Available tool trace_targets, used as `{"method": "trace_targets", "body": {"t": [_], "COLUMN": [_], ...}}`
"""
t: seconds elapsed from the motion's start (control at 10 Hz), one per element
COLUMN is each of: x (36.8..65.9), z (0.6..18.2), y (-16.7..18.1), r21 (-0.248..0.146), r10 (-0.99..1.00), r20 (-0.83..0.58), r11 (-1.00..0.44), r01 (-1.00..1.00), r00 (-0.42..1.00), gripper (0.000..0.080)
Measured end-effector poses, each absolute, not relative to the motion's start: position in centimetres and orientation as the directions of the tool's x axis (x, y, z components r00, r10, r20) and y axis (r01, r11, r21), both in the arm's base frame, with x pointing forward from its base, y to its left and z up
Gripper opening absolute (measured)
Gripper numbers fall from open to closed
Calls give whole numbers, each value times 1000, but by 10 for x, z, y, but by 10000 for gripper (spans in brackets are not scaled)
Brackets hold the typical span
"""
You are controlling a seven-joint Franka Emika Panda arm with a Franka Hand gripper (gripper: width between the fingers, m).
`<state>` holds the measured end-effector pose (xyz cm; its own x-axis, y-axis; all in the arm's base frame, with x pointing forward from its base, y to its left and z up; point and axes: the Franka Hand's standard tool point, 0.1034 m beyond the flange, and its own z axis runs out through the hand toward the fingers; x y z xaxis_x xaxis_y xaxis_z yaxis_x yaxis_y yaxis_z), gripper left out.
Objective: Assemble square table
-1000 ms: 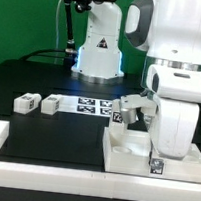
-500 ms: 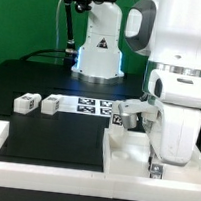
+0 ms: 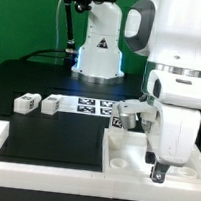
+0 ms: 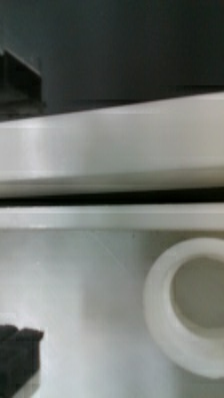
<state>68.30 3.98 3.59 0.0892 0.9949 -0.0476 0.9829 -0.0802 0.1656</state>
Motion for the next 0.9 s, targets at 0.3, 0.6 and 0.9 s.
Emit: {"method": "trace_targets", "body": {"t": [0.3,0.6,0.9], "x": [683,683,655], "z": [36,36,70], "y": [39,38,-10], "r21": [165,165,138], "r10": [995,995,992], "r20": [-48,-48,-81], "r11": [-81,-82,-84], "r01": [983,983,987], "r00": [90,91,96], "gripper": [645,648,648]}}
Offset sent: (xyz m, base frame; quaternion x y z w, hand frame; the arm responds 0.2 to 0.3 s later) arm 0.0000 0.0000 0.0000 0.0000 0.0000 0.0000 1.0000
